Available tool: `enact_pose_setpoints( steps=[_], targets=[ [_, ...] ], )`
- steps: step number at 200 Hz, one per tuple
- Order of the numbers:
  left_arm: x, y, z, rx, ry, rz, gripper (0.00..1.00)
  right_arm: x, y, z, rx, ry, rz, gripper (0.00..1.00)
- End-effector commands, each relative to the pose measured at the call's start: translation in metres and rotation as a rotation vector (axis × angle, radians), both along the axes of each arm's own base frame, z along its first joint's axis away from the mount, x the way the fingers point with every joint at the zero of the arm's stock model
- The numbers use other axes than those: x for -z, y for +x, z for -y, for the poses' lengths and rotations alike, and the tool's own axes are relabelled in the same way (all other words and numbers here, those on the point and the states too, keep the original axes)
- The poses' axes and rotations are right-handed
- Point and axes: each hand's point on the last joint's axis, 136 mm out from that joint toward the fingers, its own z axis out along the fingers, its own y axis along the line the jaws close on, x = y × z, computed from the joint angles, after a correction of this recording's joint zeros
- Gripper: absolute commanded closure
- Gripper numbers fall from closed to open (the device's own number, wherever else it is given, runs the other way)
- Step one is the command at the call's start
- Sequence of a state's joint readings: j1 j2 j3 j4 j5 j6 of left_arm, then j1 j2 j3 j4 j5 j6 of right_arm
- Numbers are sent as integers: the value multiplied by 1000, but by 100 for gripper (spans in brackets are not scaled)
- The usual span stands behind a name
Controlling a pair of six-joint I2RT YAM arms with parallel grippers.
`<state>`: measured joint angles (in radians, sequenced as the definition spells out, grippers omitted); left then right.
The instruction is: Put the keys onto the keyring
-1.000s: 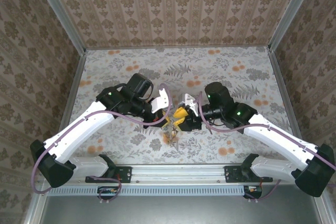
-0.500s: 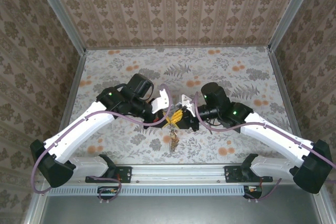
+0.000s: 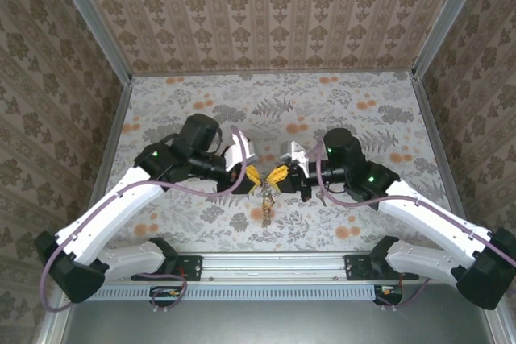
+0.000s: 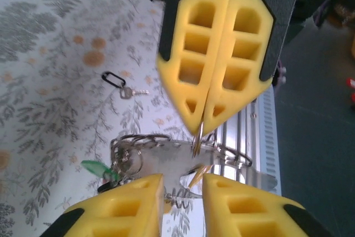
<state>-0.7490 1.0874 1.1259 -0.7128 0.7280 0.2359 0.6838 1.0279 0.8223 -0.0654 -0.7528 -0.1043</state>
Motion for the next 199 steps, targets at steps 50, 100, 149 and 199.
enact_pose_setpoints(
  steps=[50, 100, 149, 199],
  targets=[
    [-40, 6, 15, -31, -280, 18, 71, -64, 5, 9, 57, 330, 52, 100],
    [-46, 8, 22, -16, -321, 28, 70, -77, 10, 16, 113, 424, 59, 100],
    [-46, 9, 24, -15, -335, 34, 71, -87, 11, 16, 109, 492, 49, 100],
    [-53, 9, 26, -4, -367, 41, 72, -91, 11, 17, 101, 531, 34, 100]
  ],
)
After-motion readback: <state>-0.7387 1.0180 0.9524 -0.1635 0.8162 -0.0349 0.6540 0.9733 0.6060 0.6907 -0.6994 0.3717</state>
